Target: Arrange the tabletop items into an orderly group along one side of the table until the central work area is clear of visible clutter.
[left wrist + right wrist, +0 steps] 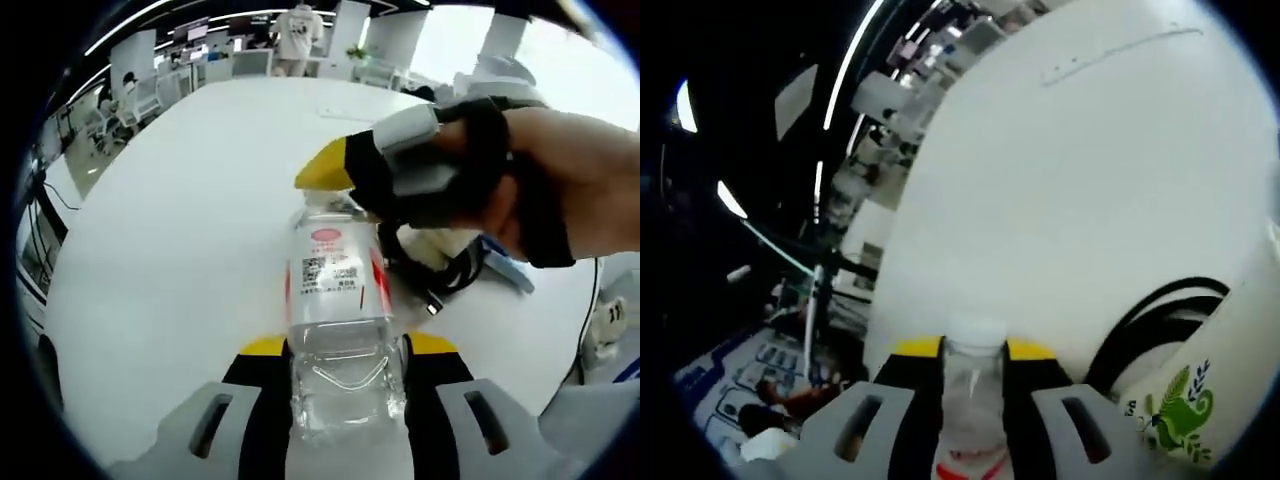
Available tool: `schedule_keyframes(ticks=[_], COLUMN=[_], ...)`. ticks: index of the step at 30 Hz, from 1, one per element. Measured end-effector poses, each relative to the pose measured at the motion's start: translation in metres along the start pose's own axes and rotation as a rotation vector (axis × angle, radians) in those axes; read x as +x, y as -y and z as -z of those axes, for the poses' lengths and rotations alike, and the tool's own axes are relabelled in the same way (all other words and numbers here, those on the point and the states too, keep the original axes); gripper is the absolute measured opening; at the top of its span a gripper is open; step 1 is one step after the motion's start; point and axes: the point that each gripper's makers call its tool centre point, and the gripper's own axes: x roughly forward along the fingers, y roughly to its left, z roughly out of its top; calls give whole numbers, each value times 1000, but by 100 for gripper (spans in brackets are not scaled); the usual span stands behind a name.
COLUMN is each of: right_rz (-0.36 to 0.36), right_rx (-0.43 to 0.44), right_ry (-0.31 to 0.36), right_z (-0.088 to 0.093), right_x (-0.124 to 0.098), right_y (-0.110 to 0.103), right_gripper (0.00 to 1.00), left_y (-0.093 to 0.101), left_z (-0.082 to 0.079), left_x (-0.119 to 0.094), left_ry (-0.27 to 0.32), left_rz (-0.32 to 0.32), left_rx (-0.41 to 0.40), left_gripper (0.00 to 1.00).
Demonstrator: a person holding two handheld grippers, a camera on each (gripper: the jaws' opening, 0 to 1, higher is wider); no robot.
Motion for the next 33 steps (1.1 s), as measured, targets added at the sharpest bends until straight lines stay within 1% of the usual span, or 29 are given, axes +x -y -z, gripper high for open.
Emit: schedule_keyframes(ticks=[1,2,3,4,5,7,9,10,11,12,13,15,20,23,25,28,30,31,33], right_rz=[-18,-42,-47,-54,-67,-75,-103,-112,-132,-144,-162,-180,-227,-237,-251,-279,-304,-336,-375], right_rx=[-20,-54,-72,-98,-114,-172,-228,-262,-317,-352,-402,-467,-617,-665,-685,-713,-734,-770,-793], right_ry=[12,39,48,71,84,109,135,139,153,161,170,186,218,234,248,261,261,262,253], right_z=[-1,-3,-3,-5,-5,-5,-5,-5,-4,-4,-2,1,11,13,11,5,1,0,-2], right_x=[-2,-7,-11,-17,-20,-28,-34,-36,-39,-41,-45,-51,-68,-75,-83,-94,-101,-104,-110], right_y=[-3,-9,-11,-15,-18,-26,-37,-42,-51,-57,-66,-77,-103,-110,-115,-122,-127,-133,-140], right_gripper=[17,17,17,17,17,17,17,17,17,17,18,18,18,18,18,18,18,18,19], left_y=[1,2,3,4,4,6,5,4,4,5,4,4,3,7,12,19,19,18,20], left_z=[0,-1,0,-1,-1,-1,-1,-2,-2,-2,-2,-3,-3,-7,-14,-26,-32,-36,-45], left_x=[-1,-2,-3,-4,-5,-6,-8,-9,-10,-10,-11,-12,-13,-16,-20,-29,-33,-35,-41], left_ry=[8,22,22,32,35,49,57,64,68,73,73,74,61,77,109,155,172,183,209], left_rz=[22,41,68,88,93,129,147,159,170,189,193,208,234,270,312,397,431,444,477], left_rx=[7,3,3,25,24,56,61,58,53,63,59,76,159,192,229,300,344,389,457], left_gripper=[40,40,40,40,40,40,40,40,40,40,40,40,39,39,39,39,39,39,39])
